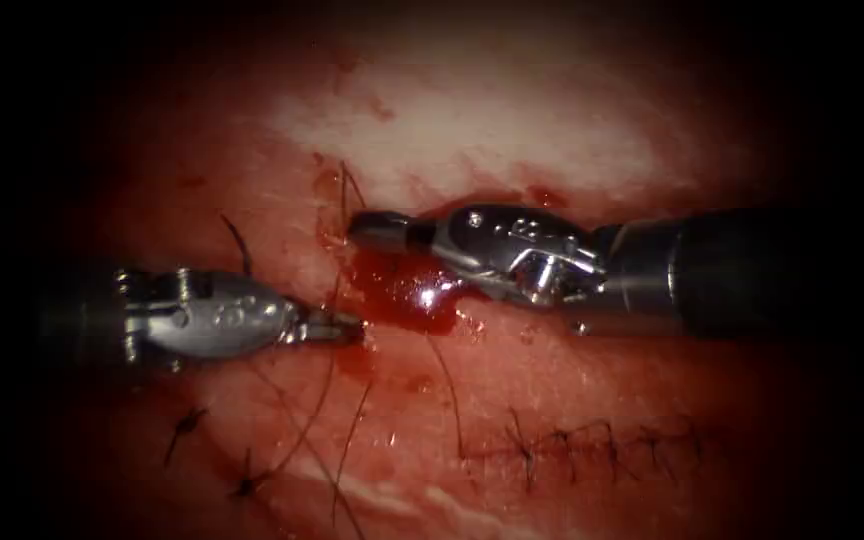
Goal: Wound Closure
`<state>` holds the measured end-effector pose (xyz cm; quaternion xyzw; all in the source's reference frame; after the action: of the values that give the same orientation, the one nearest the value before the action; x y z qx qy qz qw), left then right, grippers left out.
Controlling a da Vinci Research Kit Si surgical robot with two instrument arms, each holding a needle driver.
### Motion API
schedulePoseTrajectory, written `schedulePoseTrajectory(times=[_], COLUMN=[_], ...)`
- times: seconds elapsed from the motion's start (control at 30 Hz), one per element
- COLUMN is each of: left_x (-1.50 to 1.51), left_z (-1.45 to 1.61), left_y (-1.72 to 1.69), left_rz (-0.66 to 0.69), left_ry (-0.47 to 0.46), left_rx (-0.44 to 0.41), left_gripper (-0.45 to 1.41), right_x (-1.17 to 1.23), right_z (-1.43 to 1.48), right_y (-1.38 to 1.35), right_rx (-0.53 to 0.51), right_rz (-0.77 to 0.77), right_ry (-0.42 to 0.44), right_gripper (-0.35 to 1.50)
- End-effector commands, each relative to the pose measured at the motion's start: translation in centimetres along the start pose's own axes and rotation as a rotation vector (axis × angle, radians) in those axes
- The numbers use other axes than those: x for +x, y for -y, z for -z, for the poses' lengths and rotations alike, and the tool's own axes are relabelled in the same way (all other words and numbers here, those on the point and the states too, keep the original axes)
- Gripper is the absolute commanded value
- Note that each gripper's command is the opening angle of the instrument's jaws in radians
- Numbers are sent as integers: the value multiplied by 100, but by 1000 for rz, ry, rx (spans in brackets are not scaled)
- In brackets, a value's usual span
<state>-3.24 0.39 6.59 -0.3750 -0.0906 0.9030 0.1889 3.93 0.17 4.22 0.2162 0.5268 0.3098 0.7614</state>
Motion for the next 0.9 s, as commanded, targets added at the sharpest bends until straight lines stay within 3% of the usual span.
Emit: schedulePoseTrajectory(times=[0.03,0.07,0.2,0.47,0.73,0.9], left_x=[-4,-9,-17,-30,-32,-40], left_z=[-15,-33,-57,-79,-96,-103], left_y=[-3,-5,-6,11,21,32], left_rz=[-1,-7,-14,-25,-31,-37], left_ry=[9,30,33,57,69,79], left_rx=[0,9,16,26,60,67], left_gripper=[-45,-45,-45,-45,-45,-45], right_x=[2,6,9,23,33,35], right_z=[-16,-26,-35,-29,-22,-10], right_y=[1,-4,-11,-6,-8,-4], right_rx=[17,51,105,213,388,486], right_rz=[4,-12,-43,-157,-253,-260], right_ry=[-6,-28,-51,-164,-186,-156], right_gripper=[-35,-35,-35,-35,-35,-35])
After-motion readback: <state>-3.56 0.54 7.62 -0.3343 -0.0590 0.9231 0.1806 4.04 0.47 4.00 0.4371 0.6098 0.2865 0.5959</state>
